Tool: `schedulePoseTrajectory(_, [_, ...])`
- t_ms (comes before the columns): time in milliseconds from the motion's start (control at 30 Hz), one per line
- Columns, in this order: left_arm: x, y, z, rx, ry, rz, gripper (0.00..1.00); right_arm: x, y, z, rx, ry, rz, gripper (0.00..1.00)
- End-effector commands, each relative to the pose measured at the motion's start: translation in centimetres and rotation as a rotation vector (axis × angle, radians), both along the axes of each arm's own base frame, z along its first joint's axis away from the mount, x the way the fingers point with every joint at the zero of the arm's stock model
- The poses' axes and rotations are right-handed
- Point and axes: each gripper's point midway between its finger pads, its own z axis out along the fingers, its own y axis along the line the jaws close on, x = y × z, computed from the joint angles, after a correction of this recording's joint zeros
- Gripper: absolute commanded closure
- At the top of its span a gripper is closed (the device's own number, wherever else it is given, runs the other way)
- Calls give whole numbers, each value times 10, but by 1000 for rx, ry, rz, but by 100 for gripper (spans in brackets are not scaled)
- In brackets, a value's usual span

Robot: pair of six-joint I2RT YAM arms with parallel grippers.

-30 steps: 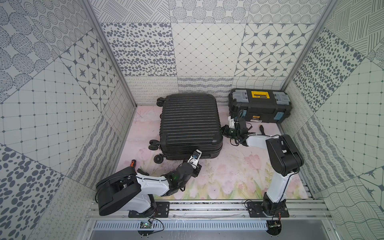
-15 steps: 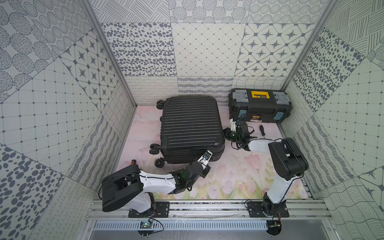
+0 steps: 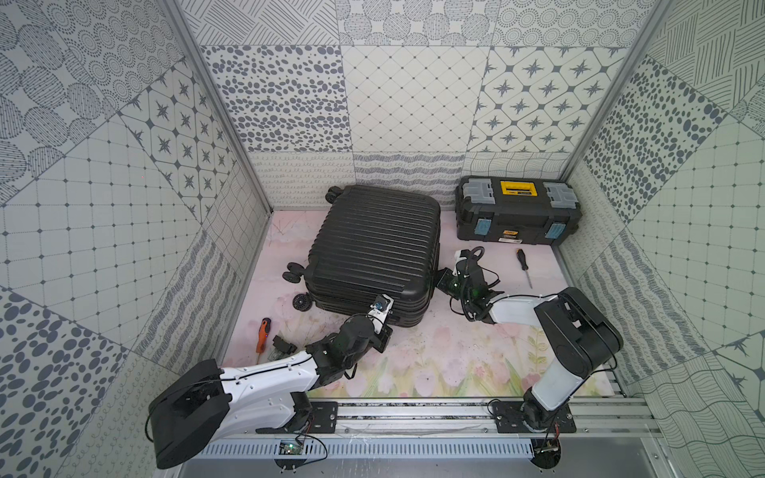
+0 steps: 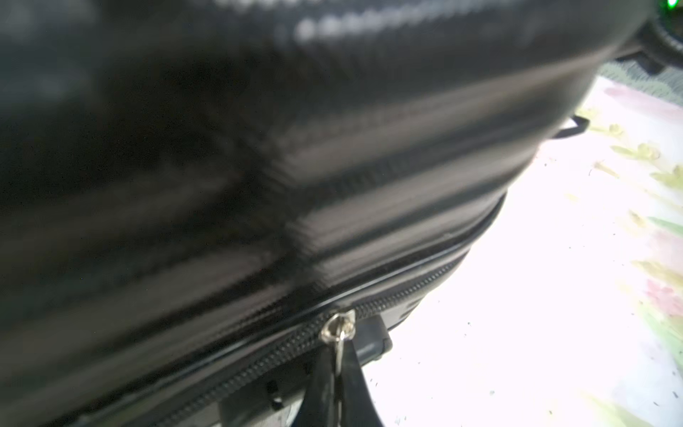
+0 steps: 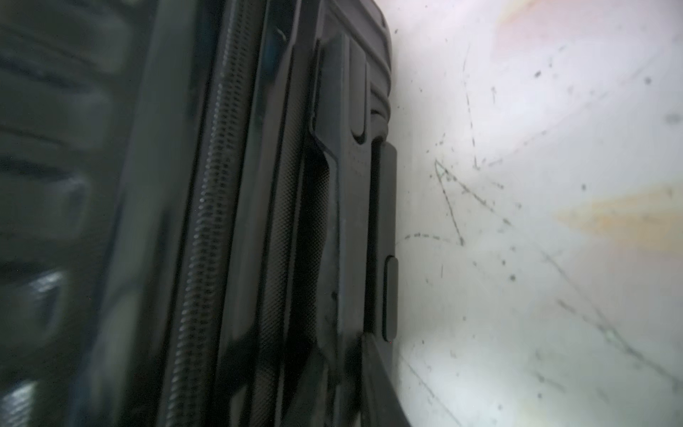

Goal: Open the suitcase zippers
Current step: Unzip the zipper on the suitcase.

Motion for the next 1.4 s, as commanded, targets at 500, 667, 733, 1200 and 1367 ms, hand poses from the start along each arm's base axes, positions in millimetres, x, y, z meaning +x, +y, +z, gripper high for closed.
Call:
schedulePoseTrajectory(500, [-35,-70,37,-209,-22,-93,100,-61,9,-66,-73,281,-149,100])
schedulePoseTrajectory(667, [-28,-92,40,-205,-4,-75,100,-65,10,-70,-53,289,-153,100])
schedulePoseTrajectory(733, [-25,-99,38,-186,11,-61,100,-67,12,-71,-44,290,-151,100])
schedulePoseTrajectory(1200, [10,-91,42,-61,135,297,100,-90,39,-57,84,257,-61,100])
schedulePoseTrajectory(1367, [23,-82,46,-137,221,388,100,-100,53,-50,163,216,33,100])
